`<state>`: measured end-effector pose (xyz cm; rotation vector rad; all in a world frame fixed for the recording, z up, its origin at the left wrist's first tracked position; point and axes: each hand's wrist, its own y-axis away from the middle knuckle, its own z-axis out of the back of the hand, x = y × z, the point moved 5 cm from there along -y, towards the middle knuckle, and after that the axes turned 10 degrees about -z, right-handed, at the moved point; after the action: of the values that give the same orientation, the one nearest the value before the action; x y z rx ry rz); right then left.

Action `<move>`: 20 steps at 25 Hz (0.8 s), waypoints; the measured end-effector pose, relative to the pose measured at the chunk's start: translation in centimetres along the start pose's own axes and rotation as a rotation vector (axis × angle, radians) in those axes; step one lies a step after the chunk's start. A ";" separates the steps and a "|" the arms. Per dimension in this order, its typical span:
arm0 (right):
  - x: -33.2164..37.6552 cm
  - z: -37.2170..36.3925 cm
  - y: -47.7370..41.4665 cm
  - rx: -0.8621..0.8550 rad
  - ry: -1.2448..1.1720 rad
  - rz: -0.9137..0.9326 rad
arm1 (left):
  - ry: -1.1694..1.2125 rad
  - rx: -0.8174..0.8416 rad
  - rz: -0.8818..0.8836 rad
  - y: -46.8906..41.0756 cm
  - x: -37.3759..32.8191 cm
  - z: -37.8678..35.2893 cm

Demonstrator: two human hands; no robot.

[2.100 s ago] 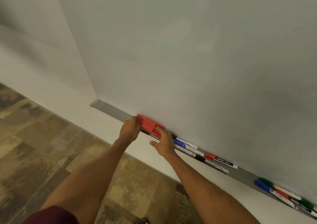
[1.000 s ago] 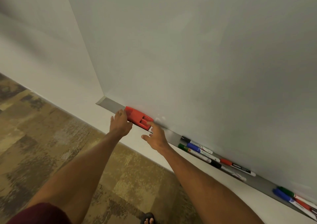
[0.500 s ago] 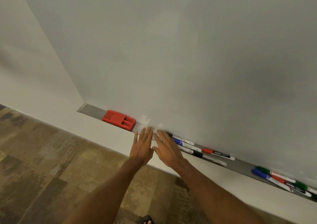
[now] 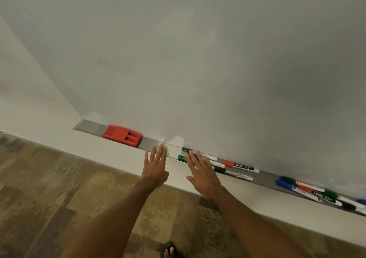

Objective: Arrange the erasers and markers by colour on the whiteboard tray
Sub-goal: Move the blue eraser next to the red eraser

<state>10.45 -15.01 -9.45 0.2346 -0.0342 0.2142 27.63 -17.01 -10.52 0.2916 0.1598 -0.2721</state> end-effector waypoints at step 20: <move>-10.4 0.0 5.7 0.016 -0.019 -0.029 | -0.030 0.018 0.058 0.4 -4.9 0.6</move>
<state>-0.98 -11.74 -8.77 0.2526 -0.0484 0.1839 23.16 -15.68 -8.89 0.3090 0.1188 -0.2207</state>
